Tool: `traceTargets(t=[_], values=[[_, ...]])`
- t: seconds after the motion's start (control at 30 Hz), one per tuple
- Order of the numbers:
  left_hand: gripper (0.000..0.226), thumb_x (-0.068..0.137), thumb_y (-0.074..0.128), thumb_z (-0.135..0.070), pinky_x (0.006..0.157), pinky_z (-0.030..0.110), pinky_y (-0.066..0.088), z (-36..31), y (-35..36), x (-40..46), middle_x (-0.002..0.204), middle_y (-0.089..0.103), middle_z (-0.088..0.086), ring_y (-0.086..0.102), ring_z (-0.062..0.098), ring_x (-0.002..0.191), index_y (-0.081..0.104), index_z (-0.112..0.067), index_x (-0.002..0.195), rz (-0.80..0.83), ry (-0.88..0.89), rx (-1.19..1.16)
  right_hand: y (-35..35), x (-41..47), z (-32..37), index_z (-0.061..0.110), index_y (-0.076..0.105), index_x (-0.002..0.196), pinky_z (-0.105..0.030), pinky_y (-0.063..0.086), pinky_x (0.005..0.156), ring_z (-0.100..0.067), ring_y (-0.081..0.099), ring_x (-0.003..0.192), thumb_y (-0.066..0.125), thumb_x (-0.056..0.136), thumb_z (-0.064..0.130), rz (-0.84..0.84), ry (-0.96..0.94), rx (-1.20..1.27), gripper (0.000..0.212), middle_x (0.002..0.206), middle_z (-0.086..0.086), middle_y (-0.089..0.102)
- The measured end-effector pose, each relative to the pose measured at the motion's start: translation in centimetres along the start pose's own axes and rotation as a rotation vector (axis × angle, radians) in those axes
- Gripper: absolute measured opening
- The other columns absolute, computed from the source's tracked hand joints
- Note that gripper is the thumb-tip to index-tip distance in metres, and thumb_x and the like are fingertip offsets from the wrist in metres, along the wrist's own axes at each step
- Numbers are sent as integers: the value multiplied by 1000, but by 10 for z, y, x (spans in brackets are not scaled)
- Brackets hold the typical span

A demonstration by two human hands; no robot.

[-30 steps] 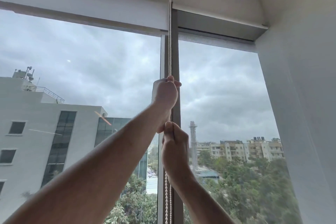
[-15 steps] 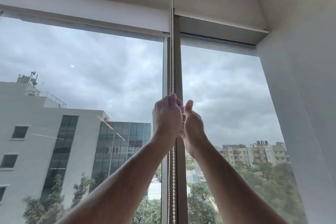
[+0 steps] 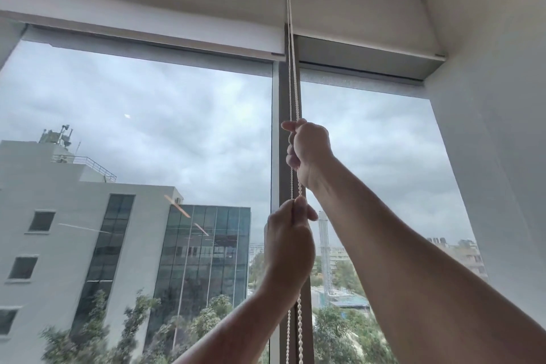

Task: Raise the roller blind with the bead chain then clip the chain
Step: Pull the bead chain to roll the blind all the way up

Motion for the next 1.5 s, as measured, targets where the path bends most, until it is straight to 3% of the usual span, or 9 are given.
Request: traceTargets(t=[0.17, 0.27, 0.37, 0.47, 0.63, 0.87, 1.1, 1.23, 1.5], values=[[39, 89, 44, -36, 45, 28, 27, 14, -13, 8, 44, 39, -3, 33, 13, 41, 67, -18, 63, 238, -77, -97, -2, -6, -7, 16, 57, 66, -18, 20, 35, -9, 24, 28, 27, 86, 3, -19, -171, -54, 39, 48, 2, 33], [41, 80, 40, -37, 51, 28, 46, 16, -25, 26, 53, 65, 0, 59, 17, 51, 71, -14, 65, 335, -241, -78, -4, -15, -20, 20, 55, 63, -18, 22, 36, -10, 27, 25, 25, 76, 1, -1, -224, -147, 38, 36, 9, 35], [41, 96, 36, -32, 59, 30, 52, 10, -32, 51, 71, 72, 6, 67, 24, 71, 68, -13, 78, 253, -342, -72, -7, -25, -33, 22, 59, 57, -16, 28, 36, -9, 38, 31, 31, 79, 1, -33, -210, -200, 42, 40, 12, 42], [42, 101, 40, -35, 50, 27, 56, -11, -33, 75, 76, 74, 9, 70, 16, 61, 70, -8, 90, 166, -298, -125, -9, -38, -45, 23, 61, 58, -18, 39, 37, -7, 55, 41, 36, 84, 7, 21, -203, -128, 40, 50, 11, 56], [33, 104, 43, -25, 52, 27, 58, -52, -23, 109, 90, 68, 16, 69, 21, 68, 62, 2, 106, 145, -245, -210, -16, -59, -69, 26, 59, 65, -24, 32, 52, -4, 40, 48, 36, 87, 21, 27, -383, -270, 33, 48, 19, 53], [32, 100, 44, -16, 43, 22, 29, -66, 4, 116, 64, 47, -1, 37, 12, 48, 60, -12, 73, 52, -303, -190, -24, -68, -89, 29, 52, 58, -26, 25, 52, -7, 32, 51, 36, 85, 4, 47, -429, -285, 41, 46, 18, 43], [37, 82, 36, -2, 49, 25, 28, -79, 3, 111, 71, 56, -6, 39, 11, 52, 63, -21, 65, -30, -136, -68, -35, -61, -75, 31, 57, 57, -22, 32, 39, -10, 33, 38, 39, 105, 36, 283, -184, -158, 51, 50, 4, 40], [37, 83, 38, 0, 39, 17, 33, -80, 1, 99, 53, 53, -11, 44, 5, 39, 62, -19, 62, -30, -109, -84, -45, -42, -57, 21, 66, 96, -28, 52, 44, -14, 55, 42, 32, 95, 66, 196, -131, -190, 56, 53, -2, 55], [32, 93, 47, -9, 60, 24, 44, -43, -2, 60, 62, 64, 2, 54, 8, 61, 67, -9, 68, -4, -41, -119, -29, -13, -12, 11, 61, 87, -24, 47, 49, -14, 57, 55, 40, 102, 50, 114, -51, -58, 47, 56, 2, 58]])
Point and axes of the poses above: each hand's wrist, its own x-axis towards the middle knuckle, its own y-axis out of the palm, z = x × y, the point moved 2 cm from there along x, towards the middle knuckle
